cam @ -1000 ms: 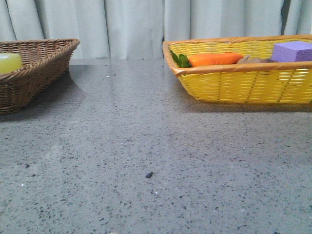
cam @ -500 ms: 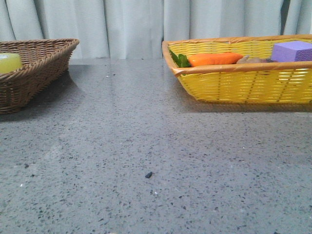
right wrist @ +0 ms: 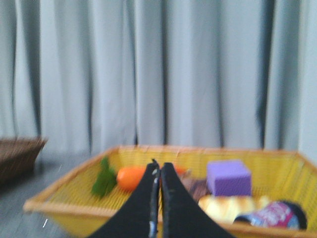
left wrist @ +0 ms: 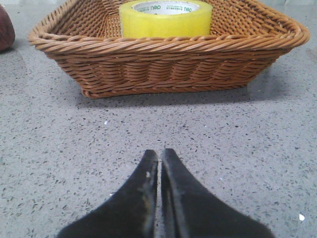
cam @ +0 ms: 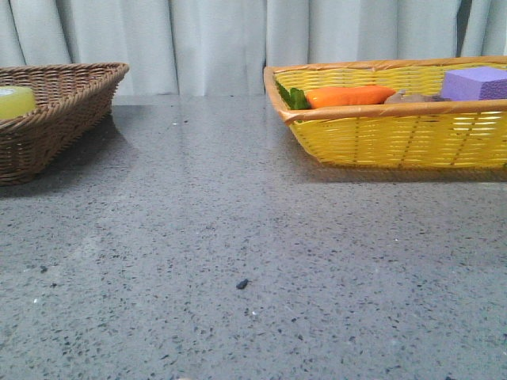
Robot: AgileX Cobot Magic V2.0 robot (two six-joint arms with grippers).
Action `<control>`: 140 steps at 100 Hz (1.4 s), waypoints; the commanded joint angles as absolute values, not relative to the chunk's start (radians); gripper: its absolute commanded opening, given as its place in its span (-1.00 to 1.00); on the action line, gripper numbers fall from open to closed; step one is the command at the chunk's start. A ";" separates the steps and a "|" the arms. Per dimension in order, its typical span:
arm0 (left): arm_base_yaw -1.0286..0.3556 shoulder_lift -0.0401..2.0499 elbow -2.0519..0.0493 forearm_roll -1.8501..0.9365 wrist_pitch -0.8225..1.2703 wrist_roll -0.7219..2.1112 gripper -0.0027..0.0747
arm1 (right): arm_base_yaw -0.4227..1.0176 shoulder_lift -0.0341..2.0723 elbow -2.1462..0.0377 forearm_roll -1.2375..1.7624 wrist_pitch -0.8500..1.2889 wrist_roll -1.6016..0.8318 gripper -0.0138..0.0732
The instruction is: Transfer tape with both arms
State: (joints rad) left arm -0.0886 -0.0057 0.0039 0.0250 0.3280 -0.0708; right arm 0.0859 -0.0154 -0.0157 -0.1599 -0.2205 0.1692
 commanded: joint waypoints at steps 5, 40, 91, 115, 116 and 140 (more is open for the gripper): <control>-0.085 -0.035 0.013 0.026 0.267 -0.078 -0.98 | -0.013 -0.016 0.024 -0.074 -0.449 0.127 -0.85; -0.085 -0.035 0.013 0.026 0.267 -0.078 -0.99 | -0.150 -0.030 0.031 -0.051 -0.022 0.104 -0.85; -0.085 -0.035 0.013 0.026 0.265 -0.078 -0.98 | -0.150 -0.030 0.033 0.022 0.310 -0.006 -0.85; -0.085 -0.035 0.013 0.026 0.265 -0.078 -0.98 | -0.150 -0.030 0.033 0.022 0.310 -0.006 -0.85; -0.085 -0.035 0.013 0.026 0.265 -0.078 -0.98 | -0.150 -0.030 0.033 0.022 0.310 -0.006 -0.85; -0.085 -0.035 0.013 0.026 0.265 -0.078 -0.98 | -0.150 -0.030 0.033 0.022 0.310 -0.006 -0.85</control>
